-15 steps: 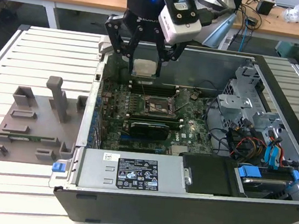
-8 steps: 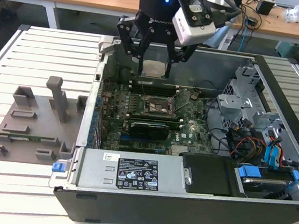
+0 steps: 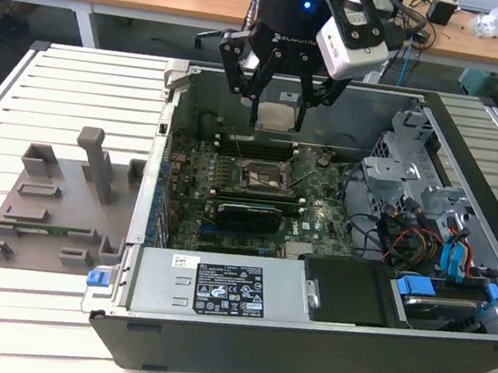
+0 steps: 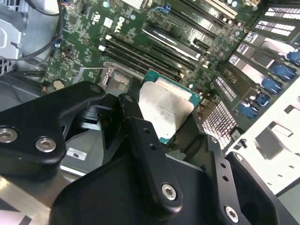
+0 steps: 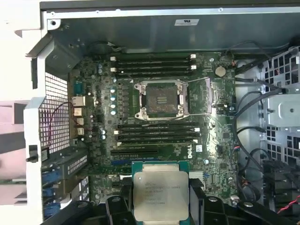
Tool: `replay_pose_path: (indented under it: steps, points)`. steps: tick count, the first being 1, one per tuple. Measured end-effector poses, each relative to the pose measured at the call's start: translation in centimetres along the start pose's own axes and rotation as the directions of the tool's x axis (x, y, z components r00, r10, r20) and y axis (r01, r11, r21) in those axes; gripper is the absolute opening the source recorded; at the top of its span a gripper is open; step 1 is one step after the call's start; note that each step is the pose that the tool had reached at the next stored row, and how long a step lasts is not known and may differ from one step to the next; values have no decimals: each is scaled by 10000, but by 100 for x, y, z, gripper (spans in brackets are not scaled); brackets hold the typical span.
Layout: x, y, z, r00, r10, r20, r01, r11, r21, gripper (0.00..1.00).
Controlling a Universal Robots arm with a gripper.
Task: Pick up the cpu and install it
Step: 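Pick up the cpu and move it towards the insertion slot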
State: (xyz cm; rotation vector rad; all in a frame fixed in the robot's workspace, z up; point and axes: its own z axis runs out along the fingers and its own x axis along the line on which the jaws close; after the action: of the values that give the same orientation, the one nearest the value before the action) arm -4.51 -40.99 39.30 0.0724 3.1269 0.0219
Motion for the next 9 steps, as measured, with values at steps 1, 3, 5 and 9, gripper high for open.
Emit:
replay_pose_path:
  steps: [1,3,5,9]
  points:
    - [-23,1,0,10000,0,-2,0,10000,0,55]
    - [-88,4,2,10000,-2,-5,2,10000,0,55]
    - [-149,7,3,10000,0,-9,0,10000,0,55]
    - [-239,11,5,10000,-1,-13,1,10000,0,55]
